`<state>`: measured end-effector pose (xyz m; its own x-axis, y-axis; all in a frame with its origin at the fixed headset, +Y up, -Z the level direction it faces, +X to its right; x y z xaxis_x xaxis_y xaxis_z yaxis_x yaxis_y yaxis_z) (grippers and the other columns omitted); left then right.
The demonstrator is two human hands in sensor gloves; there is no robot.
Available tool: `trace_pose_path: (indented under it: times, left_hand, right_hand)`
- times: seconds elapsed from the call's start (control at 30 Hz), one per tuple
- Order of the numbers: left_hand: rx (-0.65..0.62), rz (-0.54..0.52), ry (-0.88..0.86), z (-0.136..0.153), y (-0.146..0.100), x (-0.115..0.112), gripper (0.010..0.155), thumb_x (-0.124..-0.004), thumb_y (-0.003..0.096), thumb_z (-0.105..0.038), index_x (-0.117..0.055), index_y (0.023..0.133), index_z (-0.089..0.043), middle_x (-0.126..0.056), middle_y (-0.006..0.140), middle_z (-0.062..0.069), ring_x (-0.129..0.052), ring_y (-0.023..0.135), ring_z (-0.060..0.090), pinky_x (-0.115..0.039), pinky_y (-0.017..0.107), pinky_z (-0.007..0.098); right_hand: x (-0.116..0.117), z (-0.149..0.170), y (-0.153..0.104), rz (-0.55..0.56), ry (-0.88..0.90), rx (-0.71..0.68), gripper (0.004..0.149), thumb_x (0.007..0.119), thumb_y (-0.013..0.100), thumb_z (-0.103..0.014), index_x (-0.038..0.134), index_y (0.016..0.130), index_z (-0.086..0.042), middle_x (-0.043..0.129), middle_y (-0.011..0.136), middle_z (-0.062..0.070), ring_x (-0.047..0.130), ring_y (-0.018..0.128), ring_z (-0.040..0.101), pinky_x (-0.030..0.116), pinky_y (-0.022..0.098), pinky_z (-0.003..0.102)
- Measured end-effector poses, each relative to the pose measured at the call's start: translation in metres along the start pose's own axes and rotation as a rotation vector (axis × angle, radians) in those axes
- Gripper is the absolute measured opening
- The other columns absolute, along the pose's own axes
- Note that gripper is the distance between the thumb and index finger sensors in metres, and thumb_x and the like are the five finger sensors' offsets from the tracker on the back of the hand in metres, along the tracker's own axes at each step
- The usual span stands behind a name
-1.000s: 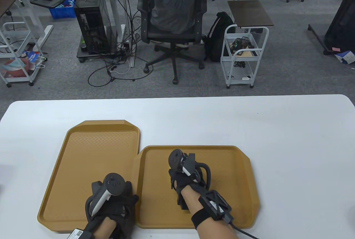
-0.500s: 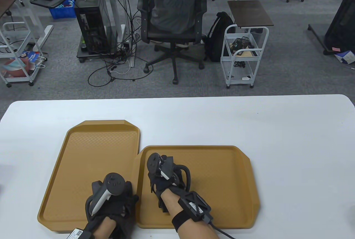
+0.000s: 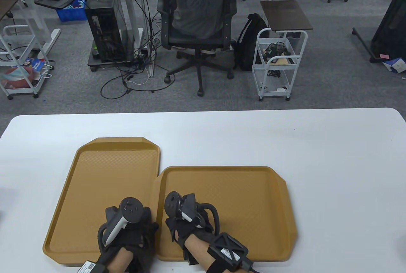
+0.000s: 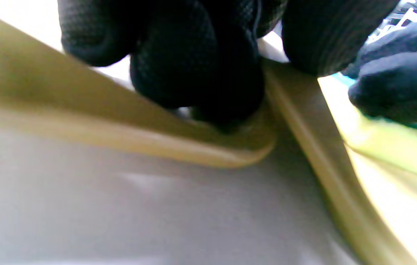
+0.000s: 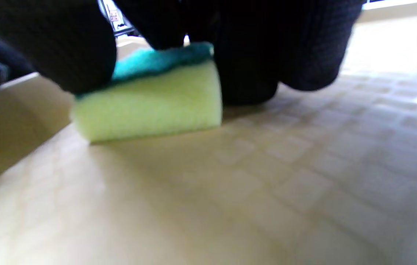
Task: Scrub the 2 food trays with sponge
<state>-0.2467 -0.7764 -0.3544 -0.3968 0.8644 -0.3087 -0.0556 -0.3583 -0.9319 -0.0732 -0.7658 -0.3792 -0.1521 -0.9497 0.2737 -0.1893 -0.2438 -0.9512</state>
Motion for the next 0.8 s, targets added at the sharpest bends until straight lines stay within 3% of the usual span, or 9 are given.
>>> trace_pose_path:
  times: [0.4, 0.8]
  left_hand:
    - [0.001, -0.003, 0.0, 0.0, 0.0, 0.0, 0.07, -0.082, 0.0435, -0.051, -0.065, 0.105, -0.022, -0.104, 0.061, 0.001, -0.102, 0.045, 0.025, -0.083, 0.045, 0.045]
    - [0.003, -0.004, 0.001, 0.0, 0.0, 0.0, 0.07, -0.082, 0.0435, -0.051, -0.065, 0.105, -0.022, -0.104, 0.061, 0.001, -0.102, 0.045, 0.025, -0.083, 0.045, 0.045]
  right_hand:
    - [0.0, 0.018, -0.014, 0.014, -0.075, 0.008, 0.078, 0.086, 0.044, -0.052, 0.056, 0.106, -0.016, 0.052, 0.11, 0.021, 0.088, 0.064, 0.035, 0.082, 0.051, 0.052]
    - [-0.013, 0.099, -0.038, 0.016, -0.081, 0.094, 0.077, 0.087, 0.044, -0.05, 0.056, 0.107, -0.017, 0.051, 0.11, 0.02, 0.088, 0.065, 0.035, 0.082, 0.052, 0.052]
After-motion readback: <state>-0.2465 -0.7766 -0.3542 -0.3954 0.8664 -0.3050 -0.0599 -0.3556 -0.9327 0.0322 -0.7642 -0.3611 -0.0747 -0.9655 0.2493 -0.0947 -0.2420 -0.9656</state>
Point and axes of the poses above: the tracker on the back of each hand, its own z axis roughly to the little-finger side, its own y axis roughly from the wrist to the fingertips, x = y × z, the point moved 2 cm from there along y, roughly from the wrist to the fingertips
